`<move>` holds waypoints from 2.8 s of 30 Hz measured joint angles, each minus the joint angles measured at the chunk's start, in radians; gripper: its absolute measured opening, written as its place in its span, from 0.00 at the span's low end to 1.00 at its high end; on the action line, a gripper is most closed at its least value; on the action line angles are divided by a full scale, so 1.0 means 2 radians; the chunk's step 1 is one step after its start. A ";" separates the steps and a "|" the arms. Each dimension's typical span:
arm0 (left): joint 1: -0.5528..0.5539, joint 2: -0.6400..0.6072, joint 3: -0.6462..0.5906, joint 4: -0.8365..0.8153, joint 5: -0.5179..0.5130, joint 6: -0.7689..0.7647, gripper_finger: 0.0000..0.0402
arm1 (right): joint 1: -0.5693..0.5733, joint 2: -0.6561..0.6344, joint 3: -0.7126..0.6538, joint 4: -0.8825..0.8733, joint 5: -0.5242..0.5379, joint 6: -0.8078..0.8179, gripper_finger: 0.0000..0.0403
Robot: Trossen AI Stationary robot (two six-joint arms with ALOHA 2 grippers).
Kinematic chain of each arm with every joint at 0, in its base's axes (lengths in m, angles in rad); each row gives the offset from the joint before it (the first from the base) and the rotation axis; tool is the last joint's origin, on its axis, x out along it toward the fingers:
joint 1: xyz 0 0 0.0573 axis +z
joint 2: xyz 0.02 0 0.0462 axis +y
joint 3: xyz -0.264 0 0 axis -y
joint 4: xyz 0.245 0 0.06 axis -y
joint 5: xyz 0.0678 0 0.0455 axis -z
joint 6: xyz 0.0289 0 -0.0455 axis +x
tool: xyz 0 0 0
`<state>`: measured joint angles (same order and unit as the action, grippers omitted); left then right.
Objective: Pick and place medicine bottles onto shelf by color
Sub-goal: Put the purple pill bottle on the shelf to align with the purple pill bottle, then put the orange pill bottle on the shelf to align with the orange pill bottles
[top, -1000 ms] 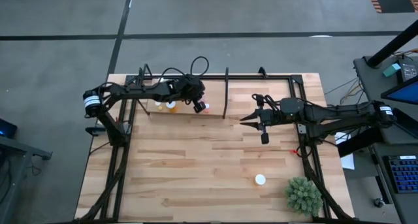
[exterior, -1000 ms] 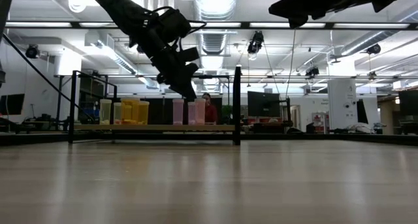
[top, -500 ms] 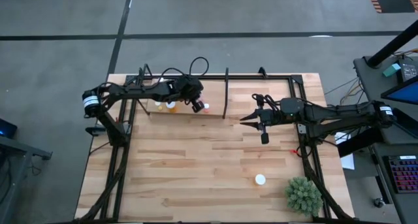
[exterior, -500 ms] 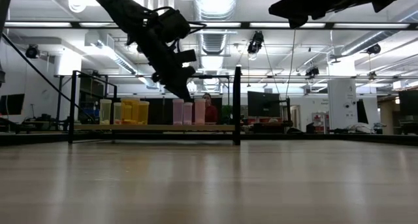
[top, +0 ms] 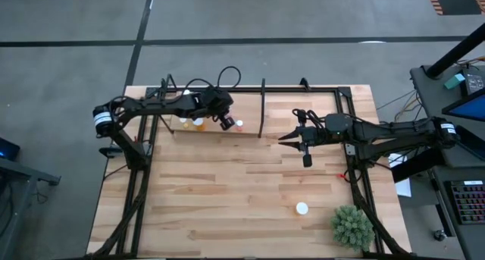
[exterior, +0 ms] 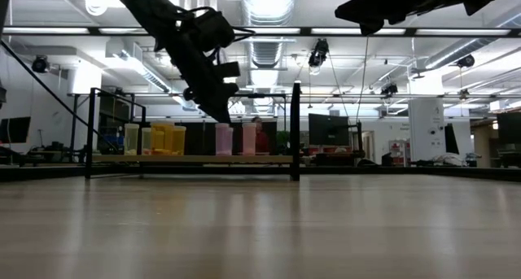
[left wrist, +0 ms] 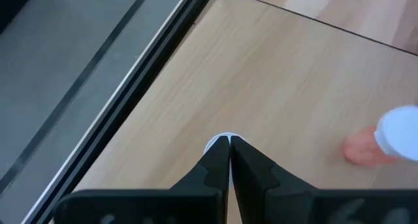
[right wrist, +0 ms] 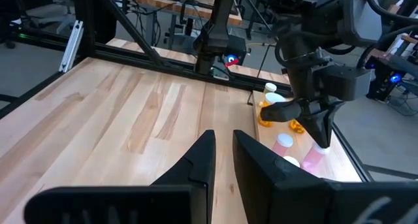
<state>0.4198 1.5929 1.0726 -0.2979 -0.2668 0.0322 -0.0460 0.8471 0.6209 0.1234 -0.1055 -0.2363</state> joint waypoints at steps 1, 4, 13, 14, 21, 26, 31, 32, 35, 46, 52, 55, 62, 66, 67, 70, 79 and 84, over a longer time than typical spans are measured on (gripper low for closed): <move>0.000 -0.002 -0.001 -0.003 0.000 0.000 0.00 | 0.000 0.000 0.000 0.000 0.000 0.000 0.11; 0.000 -0.006 -0.001 -0.003 0.000 0.000 0.00 | 0.000 0.000 0.000 0.000 0.000 0.000 0.11; -0.009 -0.023 0.006 0.002 0.000 -0.001 0.00 | 0.000 0.000 0.000 0.000 0.000 0.000 0.11; -0.015 -0.030 0.006 0.003 0.000 -0.001 0.00 | 0.000 0.000 0.000 0.000 0.000 0.000 0.11; -0.109 -0.091 0.003 0.035 0.000 0.000 0.00 | 0.000 0.000 0.000 -0.015 0.000 0.018 0.11; -0.205 -0.119 -0.016 0.106 0.000 0.007 0.00 | 0.011 0.000 0.000 -0.039 0.000 0.051 0.11; -0.286 -0.127 -0.043 0.188 0.001 0.032 0.00 | 0.051 0.000 0.010 -0.060 0.000 0.083 0.11; -0.298 -0.127 -0.046 0.202 0.000 0.038 0.00 | 0.061 0.001 0.018 -0.074 0.001 0.088 0.11; -0.326 -0.127 -0.056 0.238 0.000 0.051 0.00 | 0.092 0.008 0.044 -0.126 0.013 0.109 0.11; -0.359 -0.180 -0.062 0.249 -0.001 0.065 0.00 | 0.205 0.091 0.172 -0.409 0.053 0.214 0.11; -0.367 -0.210 -0.072 0.249 -0.002 0.026 0.00 | 0.272 0.141 0.216 -0.489 0.053 0.282 0.11; -0.372 -0.210 -0.072 0.249 -0.002 0.026 0.00 | 0.294 0.164 0.228 -0.505 0.042 0.350 0.13; -0.374 -0.208 -0.071 0.250 -0.002 0.029 0.00 | 0.322 0.214 0.240 -0.509 0.033 0.400 0.37; -0.374 -0.208 -0.071 0.250 -0.002 0.029 0.00 | 0.331 0.248 0.230 -0.510 0.040 0.399 0.56; -0.374 -0.208 -0.071 0.250 -0.002 0.029 0.00 | 0.332 0.257 0.228 -0.510 0.040 0.392 0.60; -0.374 -0.208 -0.071 0.250 -0.002 0.029 0.00 | 0.332 0.286 0.228 -0.510 0.040 0.372 0.72; -0.374 -0.208 -0.071 0.254 -0.002 0.030 0.00 | 0.336 0.355 0.228 -0.490 0.023 0.374 0.86; -0.374 -0.208 -0.071 0.254 -0.002 0.030 0.00 | 0.335 0.356 0.229 -0.477 0.038 0.363 0.82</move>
<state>-0.3283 1.1774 0.9306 0.2096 -0.2703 0.0914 0.6240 1.5597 1.0779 -0.8297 -0.0301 0.4904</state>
